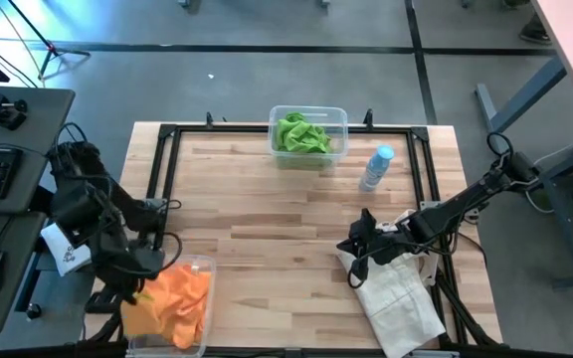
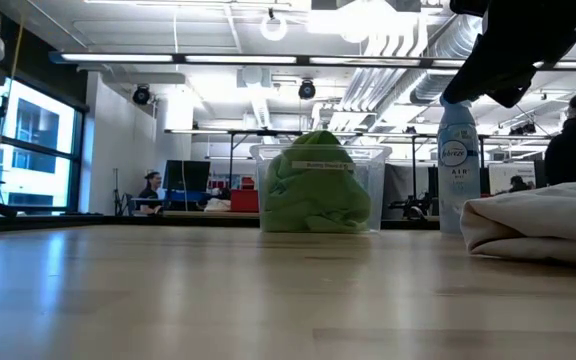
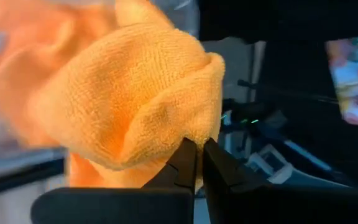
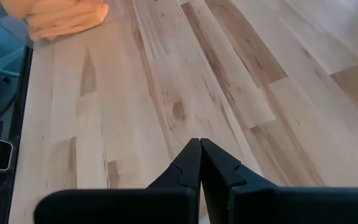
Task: Sort microfiber towel by color & place in baskets
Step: Put the orange microfiber towel into the bottom transparent bin
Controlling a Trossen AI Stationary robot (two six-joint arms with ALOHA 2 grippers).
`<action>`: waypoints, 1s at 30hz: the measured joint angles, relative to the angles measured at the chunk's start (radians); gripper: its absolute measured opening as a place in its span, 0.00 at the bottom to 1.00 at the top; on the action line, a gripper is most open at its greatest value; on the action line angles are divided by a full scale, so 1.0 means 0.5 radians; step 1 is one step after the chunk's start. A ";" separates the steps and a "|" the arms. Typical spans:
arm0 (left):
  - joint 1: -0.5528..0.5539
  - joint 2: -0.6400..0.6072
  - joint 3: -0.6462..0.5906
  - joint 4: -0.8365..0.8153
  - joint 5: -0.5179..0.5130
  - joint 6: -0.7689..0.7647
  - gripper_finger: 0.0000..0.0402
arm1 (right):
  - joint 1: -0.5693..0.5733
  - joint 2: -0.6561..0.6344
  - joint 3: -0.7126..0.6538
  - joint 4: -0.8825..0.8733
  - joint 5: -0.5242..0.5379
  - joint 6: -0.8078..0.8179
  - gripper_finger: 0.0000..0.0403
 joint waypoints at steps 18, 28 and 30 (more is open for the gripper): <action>-0.038 0.288 0.001 0.109 -0.602 0.657 0.00 | -0.001 0.001 0.000 -0.032 0.166 -0.037 0.00; -0.249 0.617 -0.129 -0.294 -0.913 0.558 0.00 | 0.000 0.001 0.000 -0.031 0.148 0.037 0.00; -0.278 0.619 -0.233 -0.140 -0.941 0.439 0.00 | -0.001 0.001 0.000 -0.031 0.146 0.038 0.00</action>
